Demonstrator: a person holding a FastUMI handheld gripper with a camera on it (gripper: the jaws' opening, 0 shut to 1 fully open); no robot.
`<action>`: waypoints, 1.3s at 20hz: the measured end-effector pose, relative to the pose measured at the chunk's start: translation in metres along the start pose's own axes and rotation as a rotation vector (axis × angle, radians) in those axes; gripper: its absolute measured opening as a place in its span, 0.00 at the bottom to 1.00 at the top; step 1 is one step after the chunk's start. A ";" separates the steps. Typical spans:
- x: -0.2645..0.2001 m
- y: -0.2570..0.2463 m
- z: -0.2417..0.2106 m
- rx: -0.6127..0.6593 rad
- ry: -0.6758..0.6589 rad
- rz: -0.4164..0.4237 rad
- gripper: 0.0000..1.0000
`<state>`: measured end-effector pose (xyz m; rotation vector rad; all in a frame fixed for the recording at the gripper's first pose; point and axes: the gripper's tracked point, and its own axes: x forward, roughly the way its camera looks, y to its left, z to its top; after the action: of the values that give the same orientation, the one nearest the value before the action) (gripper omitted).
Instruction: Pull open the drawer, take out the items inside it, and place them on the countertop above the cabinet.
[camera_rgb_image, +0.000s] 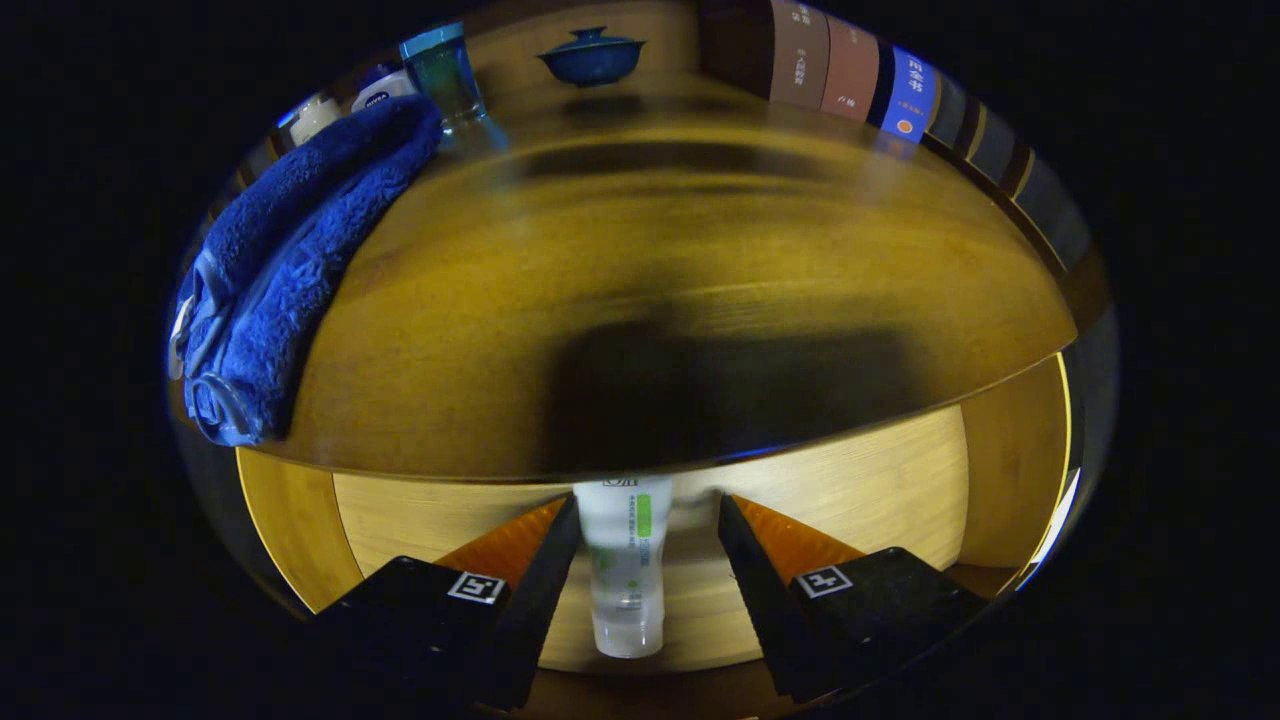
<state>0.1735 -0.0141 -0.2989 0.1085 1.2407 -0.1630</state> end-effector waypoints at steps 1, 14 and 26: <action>0.004 0.003 0.000 0.000 0.000 0.018 0.75; -0.001 0.017 -0.004 -0.155 0.022 0.033 0.32; -0.115 0.020 0.006 -0.169 -0.170 0.160 0.31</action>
<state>0.1462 0.0118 -0.1884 0.0455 1.0669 0.0708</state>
